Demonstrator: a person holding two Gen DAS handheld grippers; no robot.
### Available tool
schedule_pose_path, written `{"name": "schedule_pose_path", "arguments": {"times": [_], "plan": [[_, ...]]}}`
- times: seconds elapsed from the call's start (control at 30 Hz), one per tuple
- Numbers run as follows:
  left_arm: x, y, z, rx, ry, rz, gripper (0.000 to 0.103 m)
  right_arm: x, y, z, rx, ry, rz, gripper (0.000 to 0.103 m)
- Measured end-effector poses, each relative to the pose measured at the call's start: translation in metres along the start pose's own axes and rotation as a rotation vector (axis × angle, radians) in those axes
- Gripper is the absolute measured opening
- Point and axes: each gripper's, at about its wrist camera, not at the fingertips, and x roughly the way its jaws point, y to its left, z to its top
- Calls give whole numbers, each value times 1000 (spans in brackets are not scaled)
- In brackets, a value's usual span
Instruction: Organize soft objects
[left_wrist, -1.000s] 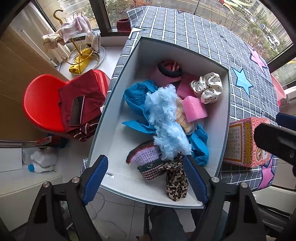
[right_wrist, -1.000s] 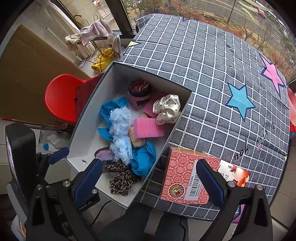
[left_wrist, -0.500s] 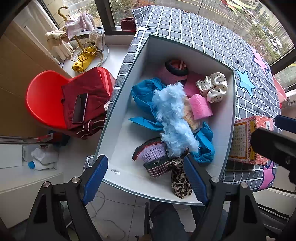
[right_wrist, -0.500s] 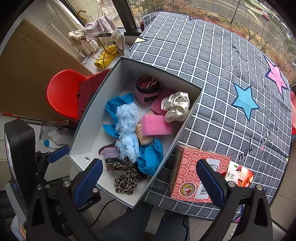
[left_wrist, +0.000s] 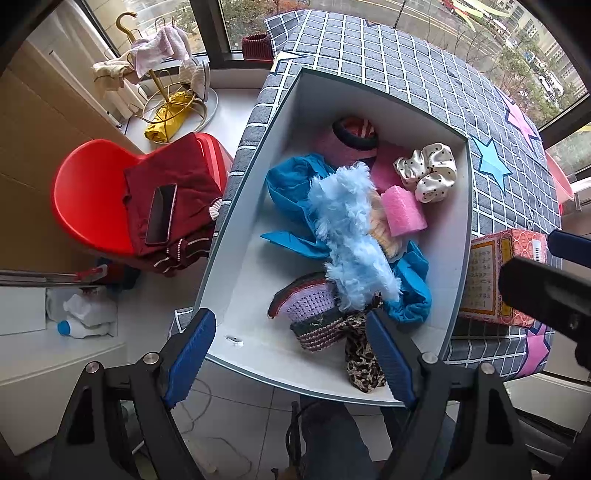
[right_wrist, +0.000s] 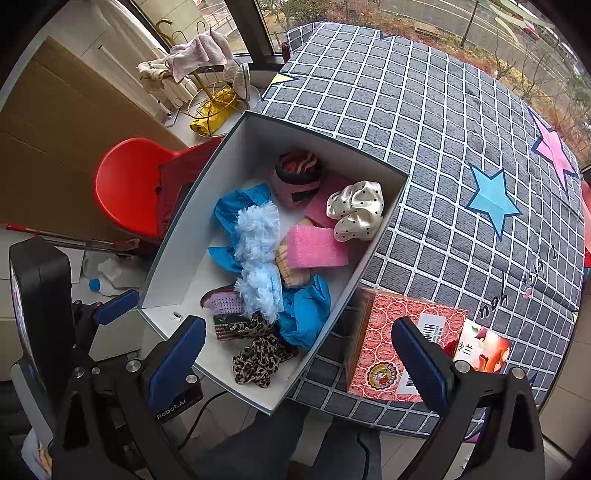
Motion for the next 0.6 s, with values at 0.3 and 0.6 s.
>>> {"name": "schedule_pose_path", "arguments": {"times": [0.3, 0.6], "plan": [[3, 5, -1, -13, 11, -3, 86, 1, 1, -1, -2, 4, -1, 102], [-9, 6, 2, -25, -54, -69, 86, 4, 0, -2, -1, 14, 0, 102]]}}
